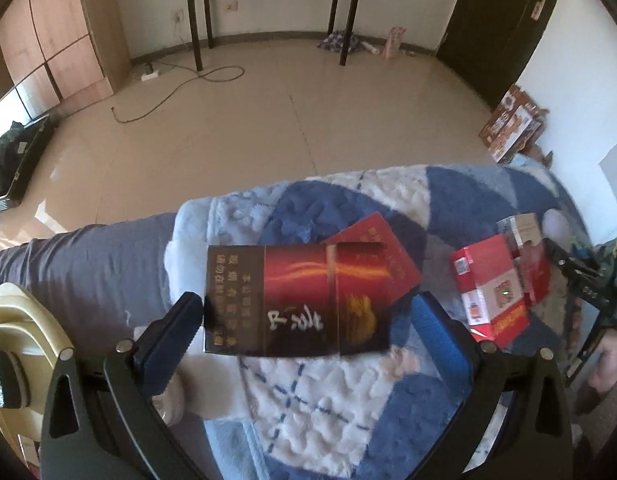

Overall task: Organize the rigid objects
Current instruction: 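Grasp the dark barcode box with the left gripper while the right grasps the white plush ball, then carry the dark box and plush ball into the yellow tray and open both grippers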

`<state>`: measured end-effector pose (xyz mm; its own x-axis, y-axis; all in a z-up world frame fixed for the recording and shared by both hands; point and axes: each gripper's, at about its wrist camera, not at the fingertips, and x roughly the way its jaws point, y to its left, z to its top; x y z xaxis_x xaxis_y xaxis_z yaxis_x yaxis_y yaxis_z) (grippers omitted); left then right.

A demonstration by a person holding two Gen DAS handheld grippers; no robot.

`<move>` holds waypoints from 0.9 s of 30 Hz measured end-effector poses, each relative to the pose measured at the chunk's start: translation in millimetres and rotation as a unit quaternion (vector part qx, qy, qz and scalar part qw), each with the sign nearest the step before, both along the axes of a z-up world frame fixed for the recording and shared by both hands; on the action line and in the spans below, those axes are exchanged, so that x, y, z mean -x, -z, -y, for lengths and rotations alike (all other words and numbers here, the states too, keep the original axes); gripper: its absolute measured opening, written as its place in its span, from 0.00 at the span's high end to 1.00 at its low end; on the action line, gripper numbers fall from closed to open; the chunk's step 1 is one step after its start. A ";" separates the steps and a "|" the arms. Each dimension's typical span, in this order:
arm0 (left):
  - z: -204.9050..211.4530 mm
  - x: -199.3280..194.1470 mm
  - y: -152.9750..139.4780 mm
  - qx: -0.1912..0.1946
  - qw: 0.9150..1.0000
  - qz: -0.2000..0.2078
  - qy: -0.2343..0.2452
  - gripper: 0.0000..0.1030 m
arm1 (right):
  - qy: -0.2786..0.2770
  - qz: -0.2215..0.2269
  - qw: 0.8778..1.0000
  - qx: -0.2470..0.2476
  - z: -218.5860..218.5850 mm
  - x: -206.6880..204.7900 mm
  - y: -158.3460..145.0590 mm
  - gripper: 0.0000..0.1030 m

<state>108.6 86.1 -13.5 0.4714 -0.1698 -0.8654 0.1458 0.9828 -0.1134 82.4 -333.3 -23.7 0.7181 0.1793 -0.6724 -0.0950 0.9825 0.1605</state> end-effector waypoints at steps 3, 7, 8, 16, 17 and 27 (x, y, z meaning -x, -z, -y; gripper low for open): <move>5.8 -5.2 10.7 -0.014 1.000 -0.009 -0.003 0.02 | 0.004 0.010 1.000 0.012 -5.5 -1.1 5.1 0.09; 6.2 -7.5 17.7 0.000 1.000 -0.013 -0.005 0.54 | 0.015 0.024 0.999 0.024 -5.8 -2.2 7.6 0.45; 4.5 -8.5 20.7 0.005 1.000 -0.023 -0.005 0.68 | 0.014 0.027 0.999 0.024 -6.0 -2.1 8.1 0.47; -19.0 -0.5 8.1 0.045 0.999 -0.008 -0.019 0.73 | 0.018 0.040 0.999 0.009 0.9 7.3 11.5 0.49; -19.2 1.4 8.4 0.045 0.999 -0.009 -0.014 0.74 | 0.018 0.040 0.999 0.012 0.4 9.0 12.8 0.49; -31.7 24.9 -9.6 0.070 0.998 0.006 0.007 0.77 | 0.014 0.047 0.999 0.017 1.6 20.7 10.1 0.50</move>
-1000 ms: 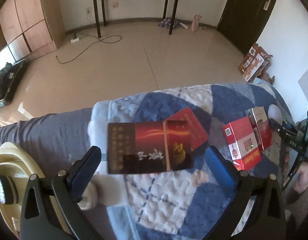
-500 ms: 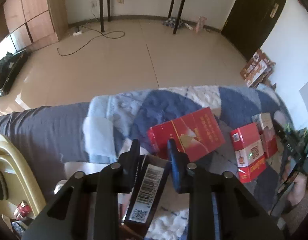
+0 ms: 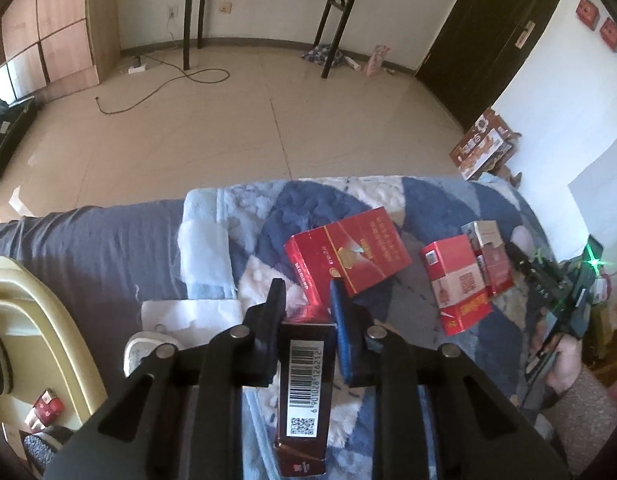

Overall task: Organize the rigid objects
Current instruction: 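Carry the dark box and plush ball into the yellow tray and open both grippers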

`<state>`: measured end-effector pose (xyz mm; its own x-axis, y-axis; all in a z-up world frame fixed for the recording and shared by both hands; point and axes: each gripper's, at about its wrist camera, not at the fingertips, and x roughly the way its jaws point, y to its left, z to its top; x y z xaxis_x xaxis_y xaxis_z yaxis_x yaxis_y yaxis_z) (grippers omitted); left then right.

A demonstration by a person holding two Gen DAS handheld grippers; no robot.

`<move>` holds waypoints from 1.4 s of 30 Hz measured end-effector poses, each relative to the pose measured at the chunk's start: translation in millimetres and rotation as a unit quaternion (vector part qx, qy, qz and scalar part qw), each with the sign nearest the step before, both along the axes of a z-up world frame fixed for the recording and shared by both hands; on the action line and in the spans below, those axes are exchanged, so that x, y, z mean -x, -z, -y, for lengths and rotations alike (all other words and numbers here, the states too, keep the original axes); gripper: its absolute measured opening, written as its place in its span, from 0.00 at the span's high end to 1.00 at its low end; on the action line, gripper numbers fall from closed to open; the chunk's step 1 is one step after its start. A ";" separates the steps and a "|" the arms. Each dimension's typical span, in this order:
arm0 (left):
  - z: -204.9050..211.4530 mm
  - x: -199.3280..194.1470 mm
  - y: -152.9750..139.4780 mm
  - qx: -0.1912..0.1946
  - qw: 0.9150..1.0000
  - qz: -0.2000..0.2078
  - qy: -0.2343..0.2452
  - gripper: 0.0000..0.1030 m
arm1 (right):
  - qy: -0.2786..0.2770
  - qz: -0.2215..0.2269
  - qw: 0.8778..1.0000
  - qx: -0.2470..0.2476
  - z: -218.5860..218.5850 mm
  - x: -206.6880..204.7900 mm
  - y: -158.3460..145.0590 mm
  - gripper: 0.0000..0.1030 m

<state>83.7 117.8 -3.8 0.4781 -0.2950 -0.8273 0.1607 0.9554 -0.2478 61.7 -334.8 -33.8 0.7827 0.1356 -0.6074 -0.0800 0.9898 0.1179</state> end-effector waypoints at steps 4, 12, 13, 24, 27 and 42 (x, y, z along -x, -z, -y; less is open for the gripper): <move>-1.6 5.9 -1.9 -0.001 1.000 0.000 0.004 0.76 | -0.001 -0.006 1.000 0.003 -1.0 -1.5 2.4 0.50; 9.6 17.6 15.7 -0.038 0.997 -0.053 0.049 0.76 | -0.002 -0.007 1.000 -0.003 -0.1 -5.5 4.9 0.49; 10.9 20.2 12.9 -0.040 0.997 -0.049 0.052 0.76 | -0.002 -0.007 1.000 -0.003 0.0 -5.4 4.8 0.49; -5.1 34.6 -13.4 -0.021 0.999 -0.040 0.005 0.77 | -0.010 0.052 0.998 -0.019 1.5 22.8 -38.1 0.52; -40.5 59.0 -51.6 0.001 1.000 -0.006 -0.029 0.77 | -0.063 0.102 0.993 -0.018 -22.5 42.2 -83.9 0.52; -281.1 177.2 -62.6 -0.021 0.953 0.042 -0.300 0.77 | -0.385 -0.008 0.922 -0.038 -348.2 83.2 -109.1 0.51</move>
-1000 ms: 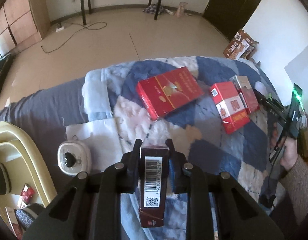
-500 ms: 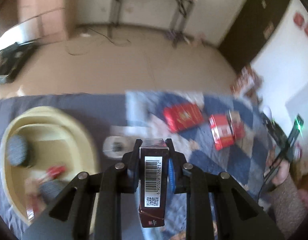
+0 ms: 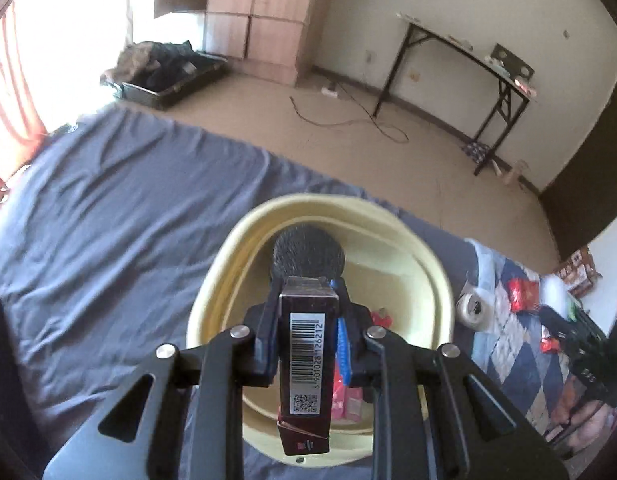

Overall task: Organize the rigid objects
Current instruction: 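Carry the dark box and plush ball into the yellow tray and open both grippers, then grasp the round white tin with the left gripper while the right grasps the red HONGQIQU pack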

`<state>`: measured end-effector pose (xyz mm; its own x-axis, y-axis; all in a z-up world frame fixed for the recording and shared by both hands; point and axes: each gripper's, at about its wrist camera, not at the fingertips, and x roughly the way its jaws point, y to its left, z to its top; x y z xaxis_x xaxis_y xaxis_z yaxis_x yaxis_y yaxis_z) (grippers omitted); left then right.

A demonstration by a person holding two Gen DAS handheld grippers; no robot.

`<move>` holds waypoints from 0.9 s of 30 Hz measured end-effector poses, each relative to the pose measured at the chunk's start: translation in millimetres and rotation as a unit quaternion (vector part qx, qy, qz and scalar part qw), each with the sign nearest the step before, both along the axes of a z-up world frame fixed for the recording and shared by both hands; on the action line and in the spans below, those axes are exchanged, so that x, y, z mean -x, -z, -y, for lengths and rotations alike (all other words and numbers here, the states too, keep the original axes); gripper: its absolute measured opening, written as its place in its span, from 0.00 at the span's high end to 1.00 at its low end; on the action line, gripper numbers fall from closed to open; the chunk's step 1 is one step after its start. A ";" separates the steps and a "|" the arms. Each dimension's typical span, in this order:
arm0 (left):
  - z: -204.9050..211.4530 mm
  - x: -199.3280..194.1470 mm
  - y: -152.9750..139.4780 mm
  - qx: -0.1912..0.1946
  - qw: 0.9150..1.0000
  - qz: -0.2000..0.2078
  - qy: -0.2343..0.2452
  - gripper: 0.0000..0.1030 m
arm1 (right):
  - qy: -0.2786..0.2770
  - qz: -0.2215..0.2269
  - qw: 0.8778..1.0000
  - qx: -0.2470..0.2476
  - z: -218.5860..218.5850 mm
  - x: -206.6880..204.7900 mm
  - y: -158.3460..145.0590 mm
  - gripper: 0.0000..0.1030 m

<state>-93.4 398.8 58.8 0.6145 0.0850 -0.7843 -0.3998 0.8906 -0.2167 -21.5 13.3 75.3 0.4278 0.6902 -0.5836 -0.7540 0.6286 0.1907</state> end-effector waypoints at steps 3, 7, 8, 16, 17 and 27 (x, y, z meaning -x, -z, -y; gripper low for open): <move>-0.7 -10.0 22.5 0.001 1.000 -0.001 0.014 0.77 | -0.051 -0.002 0.997 0.062 -72.0 -2.8 17.4 0.52; -11.6 -5.3 49.1 0.018 1.000 0.009 0.001 0.77 | -0.073 -0.012 0.992 0.098 -131.6 -18.3 37.3 0.51; -13.3 -3.7 55.6 0.020 1.000 0.003 0.001 0.77 | -0.075 -0.015 0.992 0.102 -140.9 -21.2 38.4 0.51; -11.0 0.4 84.3 0.015 1.000 -0.011 0.017 0.64 | -0.094 -0.022 0.983 0.158 -189.6 -43.2 65.0 0.46; -12.0 -1.0 84.3 0.015 1.000 -0.012 0.018 0.48 | -0.091 -0.025 0.983 0.157 -190.3 -42.8 65.1 0.43; 1.0 2.1 23.8 0.008 0.998 0.047 0.039 0.00 | 0.058 0.034 0.998 0.015 -41.7 -13.9 8.8 0.00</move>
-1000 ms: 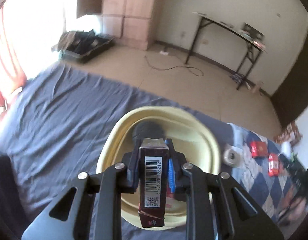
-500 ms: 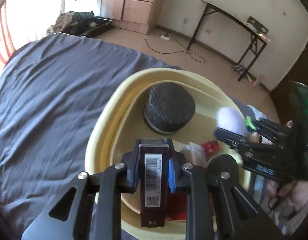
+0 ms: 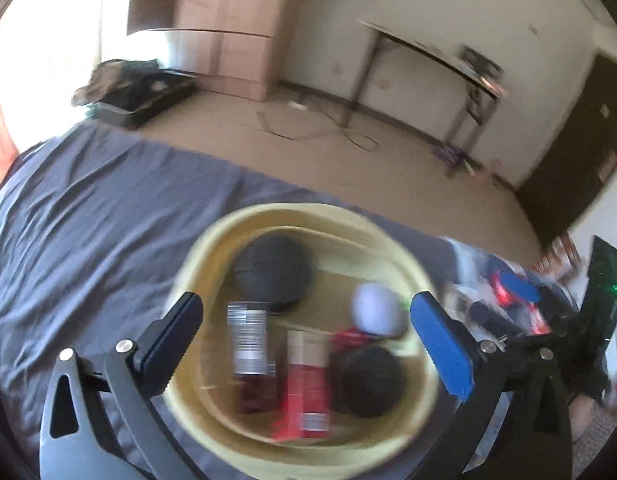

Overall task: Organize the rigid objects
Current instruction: 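Grasp the round white tin with the left gripper while the right grasps the red HONGQIQU pack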

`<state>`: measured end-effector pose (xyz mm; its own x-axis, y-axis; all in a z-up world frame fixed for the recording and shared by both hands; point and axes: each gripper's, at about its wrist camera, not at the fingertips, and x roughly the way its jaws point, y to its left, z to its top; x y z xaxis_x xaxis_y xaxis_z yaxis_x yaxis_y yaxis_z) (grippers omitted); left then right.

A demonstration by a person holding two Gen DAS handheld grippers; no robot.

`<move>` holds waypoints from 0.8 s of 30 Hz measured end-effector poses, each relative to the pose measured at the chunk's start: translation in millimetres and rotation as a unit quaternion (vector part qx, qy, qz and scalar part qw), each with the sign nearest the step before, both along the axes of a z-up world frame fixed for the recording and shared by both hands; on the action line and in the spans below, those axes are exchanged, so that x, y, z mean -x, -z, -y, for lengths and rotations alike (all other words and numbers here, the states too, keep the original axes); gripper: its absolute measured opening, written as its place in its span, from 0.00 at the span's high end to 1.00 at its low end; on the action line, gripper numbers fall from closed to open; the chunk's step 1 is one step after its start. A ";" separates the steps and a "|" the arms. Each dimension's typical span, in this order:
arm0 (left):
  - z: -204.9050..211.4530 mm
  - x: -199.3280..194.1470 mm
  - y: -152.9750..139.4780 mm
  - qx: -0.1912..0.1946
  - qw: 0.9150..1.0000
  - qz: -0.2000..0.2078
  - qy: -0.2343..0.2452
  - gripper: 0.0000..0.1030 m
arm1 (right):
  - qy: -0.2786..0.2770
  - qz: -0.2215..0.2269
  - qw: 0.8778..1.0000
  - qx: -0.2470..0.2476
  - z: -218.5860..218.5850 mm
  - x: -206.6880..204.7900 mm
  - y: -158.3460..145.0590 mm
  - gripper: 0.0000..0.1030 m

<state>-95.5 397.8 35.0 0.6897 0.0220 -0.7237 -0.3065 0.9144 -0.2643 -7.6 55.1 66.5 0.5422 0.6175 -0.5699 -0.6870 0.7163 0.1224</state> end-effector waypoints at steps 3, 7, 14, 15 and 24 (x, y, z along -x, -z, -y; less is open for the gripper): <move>42.7 -21.0 -20.7 -0.010 0.998 -0.010 0.064 0.00 | 0.085 0.023 0.996 0.004 89.9 -3.7 3.4 0.00; 106.4 -46.8 -37.9 -0.016 0.990 -0.009 0.141 0.00 | 0.204 0.001 0.979 0.021 210.0 -26.6 26.9 0.00; 190.9 -88.3 -18.7 -0.041 0.974 -0.056 0.217 0.01 | 0.336 -0.091 0.937 -0.016 328.0 -72.0 68.2 0.00; 199.2 -95.1 -13.1 -0.046 0.972 -0.063 0.224 0.01 | 0.329 -0.094 0.939 -0.027 330.0 -77.8 71.3 0.00; 246.5 -138.7 45.4 -0.115 0.951 -0.137 0.254 0.10 | 0.307 -0.070 0.949 0.023 324.5 -105.7 106.6 0.00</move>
